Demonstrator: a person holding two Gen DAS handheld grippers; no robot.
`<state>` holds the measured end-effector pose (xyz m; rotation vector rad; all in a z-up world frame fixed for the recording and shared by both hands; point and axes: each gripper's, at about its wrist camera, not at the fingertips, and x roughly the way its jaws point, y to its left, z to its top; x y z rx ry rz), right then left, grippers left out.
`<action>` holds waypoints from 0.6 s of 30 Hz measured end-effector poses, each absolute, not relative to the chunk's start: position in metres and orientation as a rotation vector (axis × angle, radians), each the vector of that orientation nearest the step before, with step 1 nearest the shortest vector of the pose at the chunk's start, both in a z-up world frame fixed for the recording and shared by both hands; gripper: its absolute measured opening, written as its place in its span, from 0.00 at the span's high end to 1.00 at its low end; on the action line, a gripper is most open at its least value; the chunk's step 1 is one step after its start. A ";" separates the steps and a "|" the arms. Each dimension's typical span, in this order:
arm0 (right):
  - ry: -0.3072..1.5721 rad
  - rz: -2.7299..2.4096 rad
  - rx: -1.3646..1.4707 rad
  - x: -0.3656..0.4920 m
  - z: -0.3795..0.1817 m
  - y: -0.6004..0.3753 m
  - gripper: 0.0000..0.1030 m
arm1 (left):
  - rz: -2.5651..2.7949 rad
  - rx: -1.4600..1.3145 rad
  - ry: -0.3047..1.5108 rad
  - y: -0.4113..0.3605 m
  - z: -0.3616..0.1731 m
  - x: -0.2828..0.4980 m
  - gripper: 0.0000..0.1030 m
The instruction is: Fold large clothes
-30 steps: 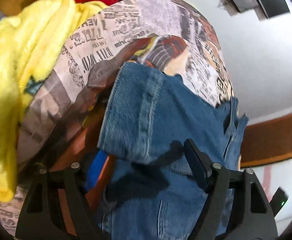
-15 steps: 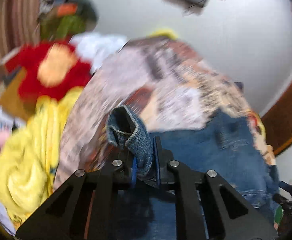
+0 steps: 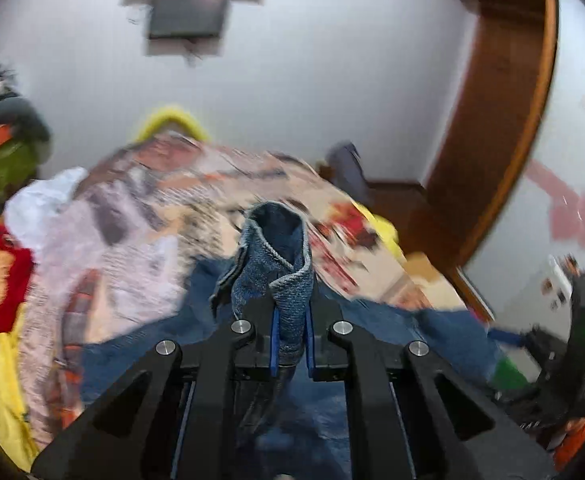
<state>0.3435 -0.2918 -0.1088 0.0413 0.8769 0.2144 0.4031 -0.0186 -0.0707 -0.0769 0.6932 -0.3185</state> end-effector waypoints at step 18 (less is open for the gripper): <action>0.884 0.143 0.095 0.336 -0.110 -0.332 0.00 | -0.551 0.059 0.914 -0.104 -0.136 0.379 0.45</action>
